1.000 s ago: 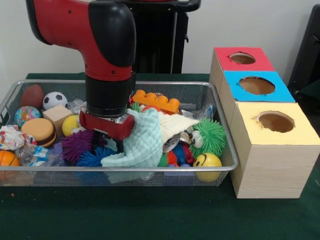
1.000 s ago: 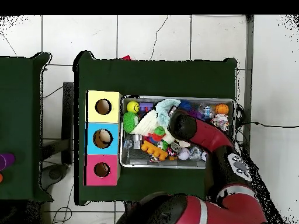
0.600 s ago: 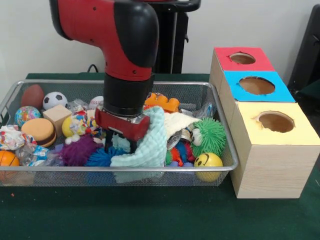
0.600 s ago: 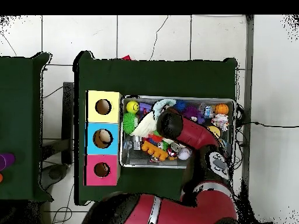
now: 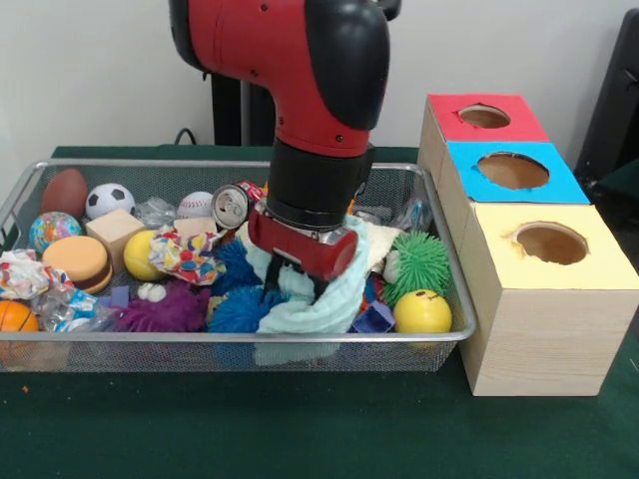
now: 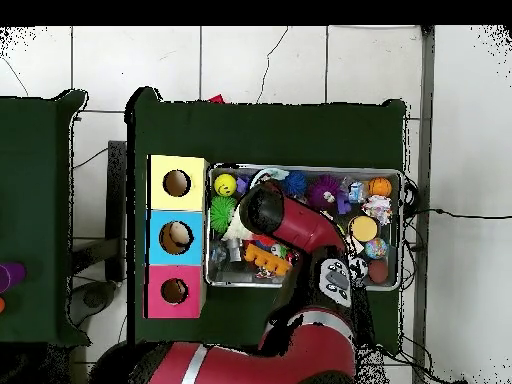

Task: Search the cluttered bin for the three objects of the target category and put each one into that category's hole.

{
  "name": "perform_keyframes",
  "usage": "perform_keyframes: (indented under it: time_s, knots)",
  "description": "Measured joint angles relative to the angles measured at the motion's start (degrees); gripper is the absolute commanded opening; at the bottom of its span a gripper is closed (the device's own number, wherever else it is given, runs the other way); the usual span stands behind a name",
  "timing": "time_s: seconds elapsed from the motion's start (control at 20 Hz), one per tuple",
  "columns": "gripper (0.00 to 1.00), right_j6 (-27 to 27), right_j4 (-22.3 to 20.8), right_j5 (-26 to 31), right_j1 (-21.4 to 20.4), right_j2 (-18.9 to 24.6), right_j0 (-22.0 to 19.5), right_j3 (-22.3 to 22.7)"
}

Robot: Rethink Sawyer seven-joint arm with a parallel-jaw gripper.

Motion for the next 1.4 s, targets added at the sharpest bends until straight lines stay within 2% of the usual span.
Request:
perform_keyframes:
  time_s: [0.15, 0.45, 0.5, 0.8, 1.4]
  knots:
    - [1.0, 0.0, 0.0, 0.0, -0.5, 0.5, -1.5, 0.9]
    - [1.0, 0.0, -2.7, 0.0, -2.5, 3.5, -8.0, 3.2]
    - [1.0, 0.0, -4.7, 0.0, -3.3, 4.7, -11.2, 4.1]
    - [1.0, 0.0, -11.4, 0.7, -6.0, 6.8, -19.9, 6.2]
    - [1.0, 0.0, -21.5, 8.9, -9.6, 9.6, -29.3, 6.5]
